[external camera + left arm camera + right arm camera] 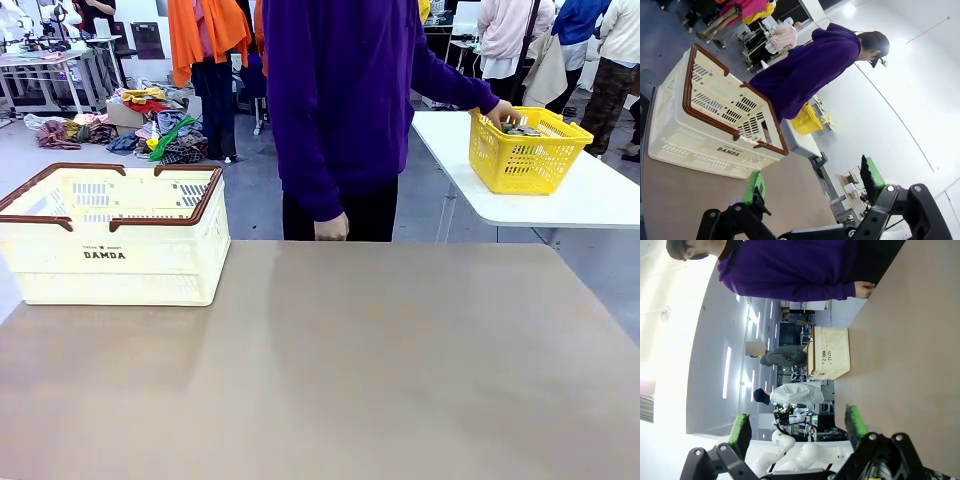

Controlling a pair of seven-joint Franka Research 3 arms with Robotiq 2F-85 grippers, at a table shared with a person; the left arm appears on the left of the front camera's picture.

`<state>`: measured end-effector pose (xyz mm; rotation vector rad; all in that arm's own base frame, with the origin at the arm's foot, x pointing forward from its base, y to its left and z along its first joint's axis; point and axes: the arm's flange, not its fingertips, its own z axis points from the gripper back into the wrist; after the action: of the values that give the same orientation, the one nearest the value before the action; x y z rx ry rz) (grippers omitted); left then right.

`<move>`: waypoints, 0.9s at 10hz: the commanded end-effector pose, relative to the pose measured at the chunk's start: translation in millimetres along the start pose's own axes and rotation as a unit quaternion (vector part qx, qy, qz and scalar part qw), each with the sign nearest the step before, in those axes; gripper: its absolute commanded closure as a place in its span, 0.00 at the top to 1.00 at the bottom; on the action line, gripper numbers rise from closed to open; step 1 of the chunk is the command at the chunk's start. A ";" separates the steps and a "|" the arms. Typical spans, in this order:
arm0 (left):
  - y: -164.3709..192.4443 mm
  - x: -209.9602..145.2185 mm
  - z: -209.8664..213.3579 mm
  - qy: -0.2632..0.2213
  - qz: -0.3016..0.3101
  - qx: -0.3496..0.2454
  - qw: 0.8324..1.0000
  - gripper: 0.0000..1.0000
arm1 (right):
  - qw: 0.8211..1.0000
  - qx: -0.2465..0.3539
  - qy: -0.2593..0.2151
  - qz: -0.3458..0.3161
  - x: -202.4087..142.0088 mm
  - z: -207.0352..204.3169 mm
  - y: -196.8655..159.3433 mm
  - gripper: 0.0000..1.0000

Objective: Place the drinks into the Shopping basket.
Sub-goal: Pick up one drink and place it into the Shopping basket.

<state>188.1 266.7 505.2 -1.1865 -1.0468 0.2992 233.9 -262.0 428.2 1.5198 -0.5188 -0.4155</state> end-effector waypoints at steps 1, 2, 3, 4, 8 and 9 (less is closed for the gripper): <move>0.1 2.7 0.7 -0.003 -0.012 -0.008 1.000 1.00 | 1.000 0.004 0.002 0.005 0.7 2.1 3.9 1.00; 0.1 2.7 0.7 -0.003 -0.012 -0.008 1.000 1.00 | 1.000 0.004 0.002 0.005 0.7 2.1 3.9 1.00; 0.1 2.7 0.7 -0.003 -0.012 -0.008 1.000 1.00 | 1.000 0.004 0.002 0.005 0.7 2.1 3.9 1.00; 0.1 2.7 0.7 -0.003 -0.012 -0.008 1.000 1.00 | 1.000 0.004 0.002 0.005 0.7 2.1 3.9 1.00; 0.1 2.7 0.7 -0.003 -0.012 -0.008 1.000 1.00 | 1.000 0.004 0.002 0.005 0.7 2.1 3.9 1.00; 0.1 2.7 0.7 -0.003 -0.012 -0.008 1.000 1.00 | 1.000 0.004 0.002 0.005 0.7 2.1 3.9 1.00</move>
<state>187.7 266.6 504.7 -1.1862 -1.0452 0.2955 233.7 -262.0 428.3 1.5204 -0.5189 -0.4153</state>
